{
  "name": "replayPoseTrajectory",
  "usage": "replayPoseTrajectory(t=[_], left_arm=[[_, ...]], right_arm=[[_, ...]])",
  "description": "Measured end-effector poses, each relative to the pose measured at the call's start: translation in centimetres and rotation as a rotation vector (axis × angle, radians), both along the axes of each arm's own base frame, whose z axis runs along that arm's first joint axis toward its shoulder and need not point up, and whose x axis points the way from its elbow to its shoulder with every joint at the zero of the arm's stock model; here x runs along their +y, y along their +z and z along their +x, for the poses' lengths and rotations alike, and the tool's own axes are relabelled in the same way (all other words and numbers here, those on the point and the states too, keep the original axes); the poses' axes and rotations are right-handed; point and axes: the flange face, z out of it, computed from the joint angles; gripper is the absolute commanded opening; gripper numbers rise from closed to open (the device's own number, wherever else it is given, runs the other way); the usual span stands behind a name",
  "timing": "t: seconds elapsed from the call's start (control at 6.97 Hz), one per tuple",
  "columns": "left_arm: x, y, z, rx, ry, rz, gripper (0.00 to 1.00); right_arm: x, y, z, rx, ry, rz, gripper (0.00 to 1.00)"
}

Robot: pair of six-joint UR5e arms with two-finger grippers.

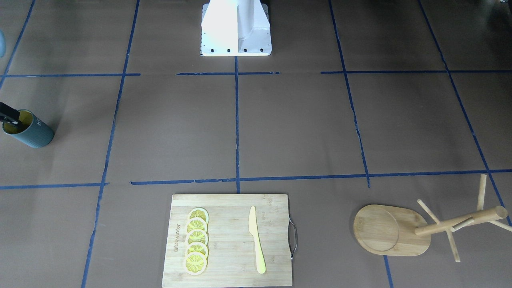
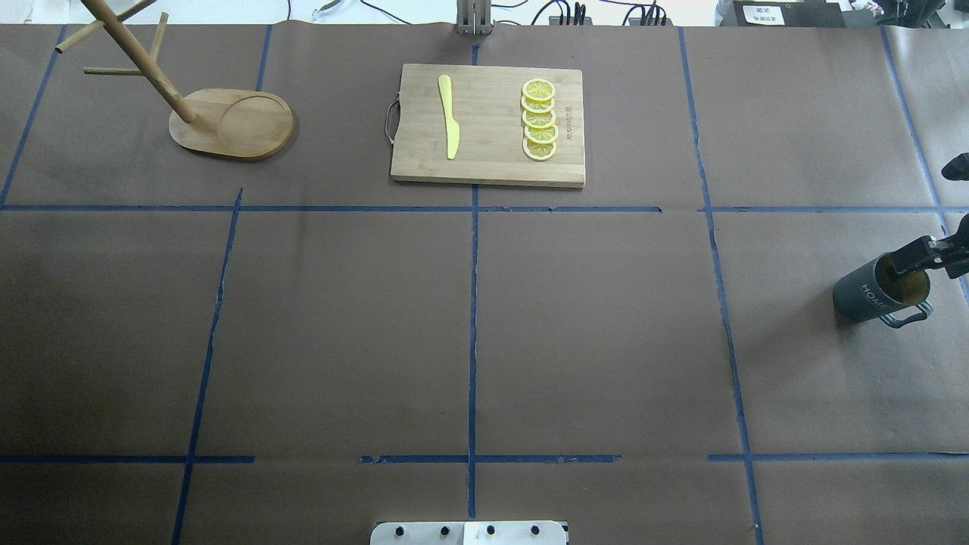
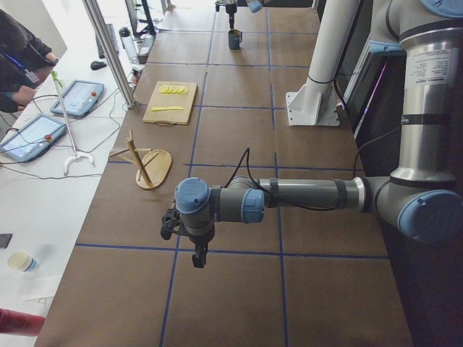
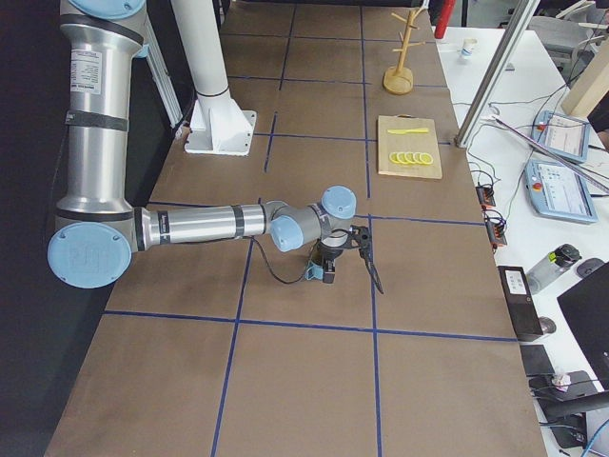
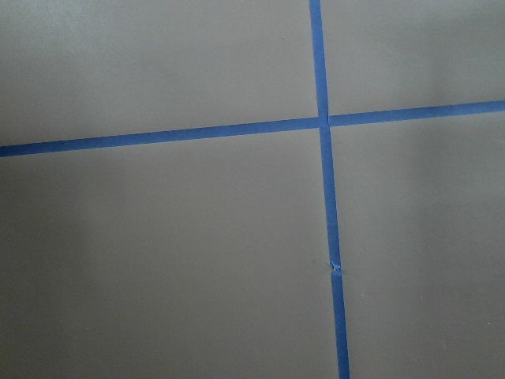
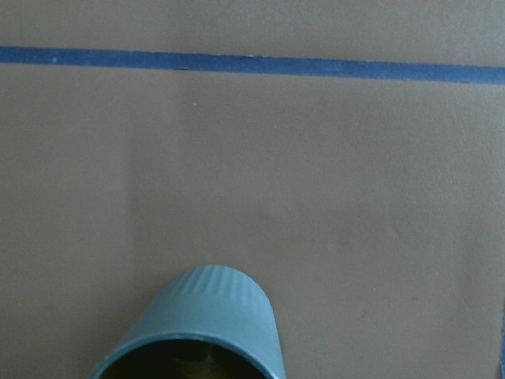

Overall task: Hang cup on storage rack
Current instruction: 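Lower the right gripper onto the teal mug rim and grasp it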

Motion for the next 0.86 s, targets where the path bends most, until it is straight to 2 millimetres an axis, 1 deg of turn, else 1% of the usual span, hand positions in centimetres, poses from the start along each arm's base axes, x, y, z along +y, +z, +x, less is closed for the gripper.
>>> replayPoseTrajectory(t=[0.14, 0.57, 0.72, 0.86], left_arm=[[0.0, 0.0, 0.0, 0.0, 0.0, 0.001, 1.0], [-0.1, -0.1, 0.0, 0.0, 0.001, 0.003, 1.0], [-0.1, -0.2, 0.0, 0.001, 0.0, 0.003, 1.0], [-0.1, -0.3, 0.0, 0.001, -0.001, 0.005, 1.0]], right_arm=[[-0.1, 0.2, -0.1, 0.002, -0.001, -0.004, 0.0], [-0.1, -0.4, -0.2, -0.01, -0.004, 0.003, 0.0], [-0.1, -1.0, 0.0, -0.018, -0.002, 0.012, 0.0], [-0.2, -2.0, 0.7, -0.03, 0.011, 0.023, 0.0]])
